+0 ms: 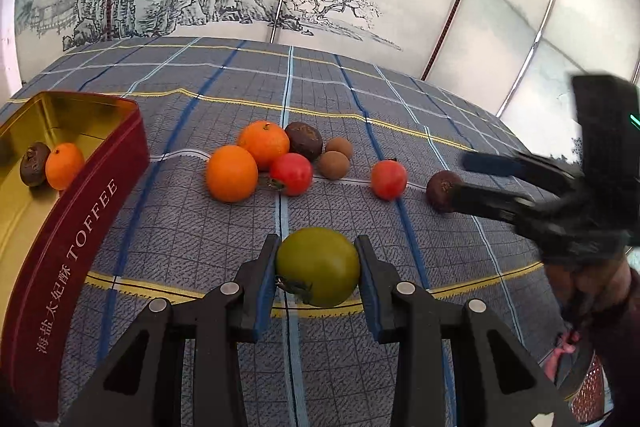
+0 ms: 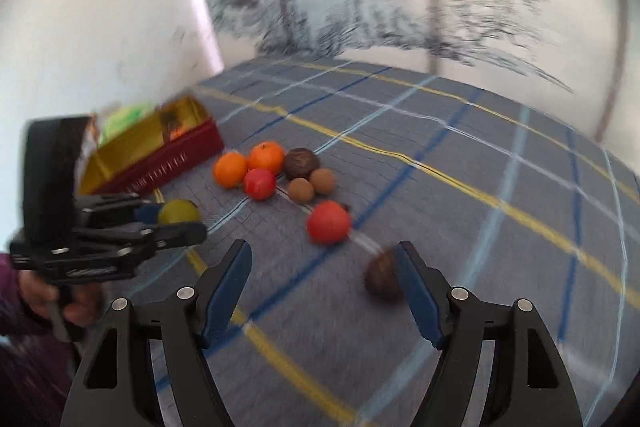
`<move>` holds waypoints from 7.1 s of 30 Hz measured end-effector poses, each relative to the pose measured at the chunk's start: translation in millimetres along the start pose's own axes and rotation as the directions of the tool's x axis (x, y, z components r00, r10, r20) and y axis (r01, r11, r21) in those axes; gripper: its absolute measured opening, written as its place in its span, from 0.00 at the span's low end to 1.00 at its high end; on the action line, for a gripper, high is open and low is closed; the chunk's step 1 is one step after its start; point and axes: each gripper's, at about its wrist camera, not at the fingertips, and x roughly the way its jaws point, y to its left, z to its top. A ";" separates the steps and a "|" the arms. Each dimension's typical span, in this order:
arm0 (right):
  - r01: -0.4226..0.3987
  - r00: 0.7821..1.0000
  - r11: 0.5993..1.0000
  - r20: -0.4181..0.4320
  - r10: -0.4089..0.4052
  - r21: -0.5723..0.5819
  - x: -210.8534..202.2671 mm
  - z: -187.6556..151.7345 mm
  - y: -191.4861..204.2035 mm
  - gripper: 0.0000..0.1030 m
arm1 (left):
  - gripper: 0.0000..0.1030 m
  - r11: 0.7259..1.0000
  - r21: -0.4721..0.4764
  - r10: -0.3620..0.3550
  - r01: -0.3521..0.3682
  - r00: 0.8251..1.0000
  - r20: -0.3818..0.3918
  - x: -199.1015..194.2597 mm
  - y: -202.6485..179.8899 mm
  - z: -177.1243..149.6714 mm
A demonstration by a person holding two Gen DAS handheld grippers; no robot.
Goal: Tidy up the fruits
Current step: 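Carry the green fruit toward the tin while the right tool grasps a red fruit, then lower the green fruit into the tin and open the left tool, then carry the red fruit over the tin and release it with the right tool, then withdraw the right tool while the left tool moves back to the fruits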
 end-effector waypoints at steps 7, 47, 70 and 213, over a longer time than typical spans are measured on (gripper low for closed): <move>-0.028 0.994 0.999 -0.103 0.024 -0.039 56.2 20.7 -11.3 0.67 | 0.32 1.000 0.022 -0.005 0.005 1.000 0.010 -1.8 -5.3 -0.5; 0.043 0.997 0.978 -0.074 -0.029 0.202 35.2 -31.1 38.3 0.35 | 0.32 0.932 0.080 0.354 -0.352 0.935 0.000 -97.5 140.0 33.9; 0.062 0.996 0.977 -0.077 -0.047 0.203 34.9 -31.8 36.9 0.35 | 0.33 0.920 0.047 0.389 -0.388 0.921 -0.011 -83.4 192.3 40.3; 0.067 0.997 0.991 -0.032 -0.064 0.111 16.1 -12.8 129.2 0.43 | 0.91 0.868 0.028 0.491 -0.496 0.865 0.105 -189.5 89.8 -41.9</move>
